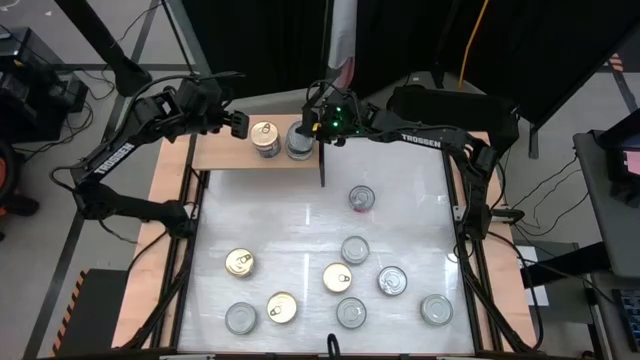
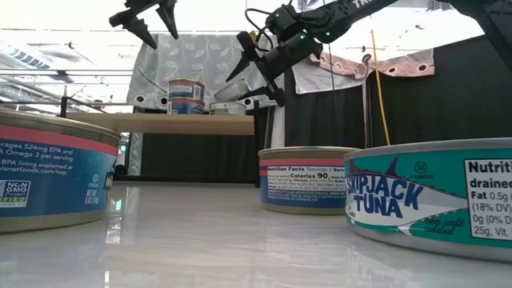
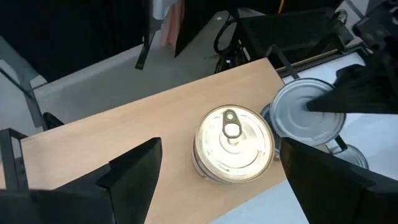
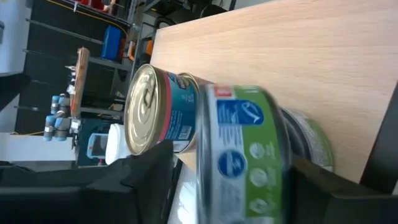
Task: Stack canned seafood by type on shelf
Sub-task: Stack the green white tuna can on top of the green white tuna can on the shelf, then stack the blue pink tuna can on top of the blue pink tuna cans on the shelf
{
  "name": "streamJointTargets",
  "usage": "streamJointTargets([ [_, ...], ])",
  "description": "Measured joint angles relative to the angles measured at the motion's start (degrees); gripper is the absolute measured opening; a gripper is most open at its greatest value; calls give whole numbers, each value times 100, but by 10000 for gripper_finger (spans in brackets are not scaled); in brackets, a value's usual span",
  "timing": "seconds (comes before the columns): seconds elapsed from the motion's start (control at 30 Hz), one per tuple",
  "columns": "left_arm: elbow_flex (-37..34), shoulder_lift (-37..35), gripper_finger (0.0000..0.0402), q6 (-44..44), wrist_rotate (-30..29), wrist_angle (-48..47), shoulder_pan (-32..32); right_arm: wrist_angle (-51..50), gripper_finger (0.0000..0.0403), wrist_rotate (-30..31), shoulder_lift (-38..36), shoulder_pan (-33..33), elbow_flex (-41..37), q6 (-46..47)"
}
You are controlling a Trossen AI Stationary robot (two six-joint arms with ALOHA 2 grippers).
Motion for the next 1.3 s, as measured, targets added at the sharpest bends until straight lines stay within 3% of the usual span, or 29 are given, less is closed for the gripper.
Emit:
streamJointTargets([
  [0.27, 0, 0, 325, 76, 12, -7, 15, 77, 334, 17, 0, 8, 0, -258],
  [0.4, 0, 0, 325, 72, 12, -2, 15, 86, 362, 13, -4, 8, 0, -535],
  [0.8, 0, 0, 325, 65, 261, 15, -5, 139, 365, -46, 72, 7, 0, -1527],
  [1.3, 0, -7, 325, 67, 436, 22, -9, 762, 365, 450, 153, 8, -1, -2590],
])
